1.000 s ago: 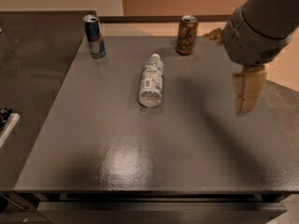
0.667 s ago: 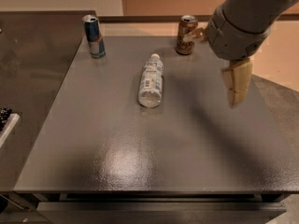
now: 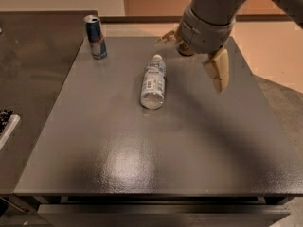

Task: Place blue plastic bottle upright

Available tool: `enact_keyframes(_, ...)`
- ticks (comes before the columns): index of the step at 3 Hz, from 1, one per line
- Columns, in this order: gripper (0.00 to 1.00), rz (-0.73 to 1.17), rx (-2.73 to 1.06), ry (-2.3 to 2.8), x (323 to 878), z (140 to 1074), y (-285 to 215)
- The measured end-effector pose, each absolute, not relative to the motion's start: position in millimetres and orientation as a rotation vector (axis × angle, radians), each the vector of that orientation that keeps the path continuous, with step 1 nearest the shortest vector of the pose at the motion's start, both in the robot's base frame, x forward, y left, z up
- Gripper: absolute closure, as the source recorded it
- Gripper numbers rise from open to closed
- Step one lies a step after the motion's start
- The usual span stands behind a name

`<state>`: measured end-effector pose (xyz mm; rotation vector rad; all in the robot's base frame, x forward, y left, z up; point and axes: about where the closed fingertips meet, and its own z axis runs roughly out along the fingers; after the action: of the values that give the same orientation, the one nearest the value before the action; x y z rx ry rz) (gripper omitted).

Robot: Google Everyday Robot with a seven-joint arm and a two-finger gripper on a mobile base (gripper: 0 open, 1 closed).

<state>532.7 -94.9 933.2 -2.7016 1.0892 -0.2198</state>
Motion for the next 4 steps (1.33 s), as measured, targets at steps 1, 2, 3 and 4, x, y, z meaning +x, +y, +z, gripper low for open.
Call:
enact_keyframes(1,0.0,-0.203,-2.775,0.941,545,925,-80)
enact_keyframes(2,0.0,-0.17,-2.833,0.788,563,909,-66)
enact_keyframes(3,0.0,-0.17,-2.833,0.788,563,909,-66)
enact_keyframes(4,0.0,-0.168,-2.836,0.779,563,908,-65)
